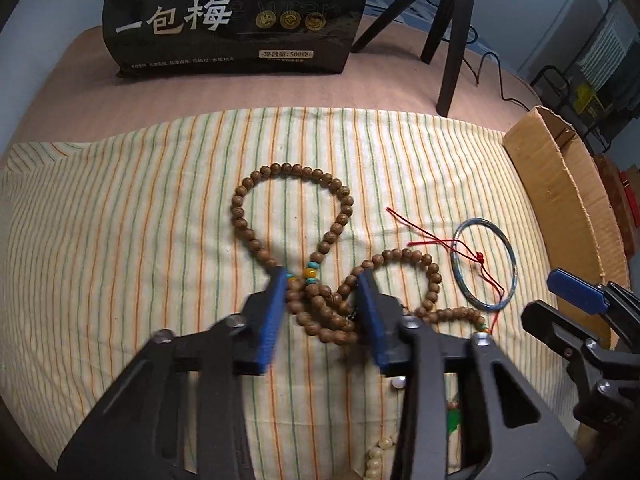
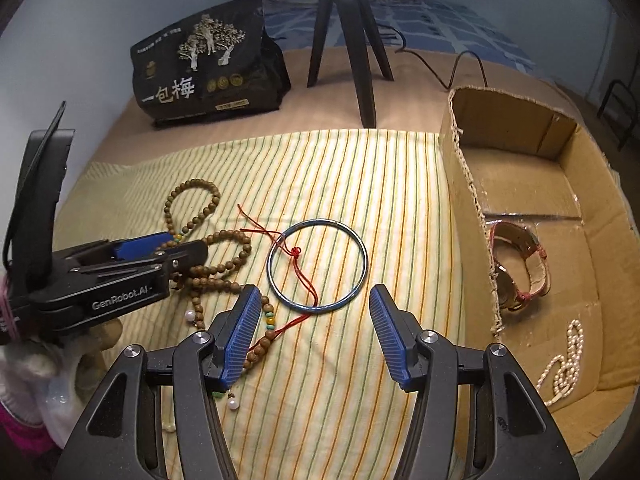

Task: Organize jewelry
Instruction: 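Grasp the brown bead strand with the left tool while the right tool grasps the jade pendant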

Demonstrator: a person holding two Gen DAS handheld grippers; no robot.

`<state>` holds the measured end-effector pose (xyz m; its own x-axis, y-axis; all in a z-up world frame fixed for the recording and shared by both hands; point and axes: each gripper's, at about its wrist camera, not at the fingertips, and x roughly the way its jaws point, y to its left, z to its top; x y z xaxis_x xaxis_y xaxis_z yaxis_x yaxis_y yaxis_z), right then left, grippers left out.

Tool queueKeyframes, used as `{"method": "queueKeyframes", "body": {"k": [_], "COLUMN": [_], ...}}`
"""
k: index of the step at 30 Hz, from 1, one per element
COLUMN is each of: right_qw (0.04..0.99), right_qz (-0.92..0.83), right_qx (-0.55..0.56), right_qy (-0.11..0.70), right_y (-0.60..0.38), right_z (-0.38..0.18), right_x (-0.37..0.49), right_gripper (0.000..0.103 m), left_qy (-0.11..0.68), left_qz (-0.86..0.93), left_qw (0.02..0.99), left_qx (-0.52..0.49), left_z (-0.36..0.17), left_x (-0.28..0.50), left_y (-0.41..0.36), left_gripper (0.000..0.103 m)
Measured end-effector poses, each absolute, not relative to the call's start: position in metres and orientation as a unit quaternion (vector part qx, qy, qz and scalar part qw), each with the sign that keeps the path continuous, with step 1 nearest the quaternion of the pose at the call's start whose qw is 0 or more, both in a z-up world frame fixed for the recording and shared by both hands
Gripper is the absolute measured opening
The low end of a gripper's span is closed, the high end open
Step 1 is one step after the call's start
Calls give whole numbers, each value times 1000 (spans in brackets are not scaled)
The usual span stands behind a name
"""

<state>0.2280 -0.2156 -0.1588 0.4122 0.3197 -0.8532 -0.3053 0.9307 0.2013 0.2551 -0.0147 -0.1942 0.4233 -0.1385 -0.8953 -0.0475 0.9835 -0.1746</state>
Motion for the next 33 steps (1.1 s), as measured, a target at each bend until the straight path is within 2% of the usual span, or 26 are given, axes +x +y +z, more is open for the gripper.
{"method": "queueKeyframes", "body": {"k": [2,5,21,22,23,26,29,33], "right_qw": [840,836,795,793,791,782,775,778], "right_qz": [186,192,262,266,269,275,270,255], "right_qx": [6,10,22,18,12,0,-10,-22], "right_qy": [509,515,547,548,550,560,571,573], "right_y": [-215,-216,-197,-195,-190,-179,-171,-165], "right_z": [-159,-160,-173,-174,-175,-180,-187,-192], "right_x": [228,226,204,203,201,198,198,198], "right_gripper": [55,55,55,52,45,36,30,29], "left_qy": [534,530,517,517,517,518,518,517], "left_qz": [-25,-24,49,51,52,52,52,50], "left_qw": [841,842,850,849,849,848,849,849], "left_qx": [-86,-94,-90,-91,-94,-96,-94,-100], "left_z": [-195,-194,-189,-189,-189,-189,-188,-186], "left_x": [256,256,249,249,248,246,245,245], "left_y": [-13,-9,41,43,47,50,49,48], "left_gripper": [16,10,10,10,10,10,10,10]}}
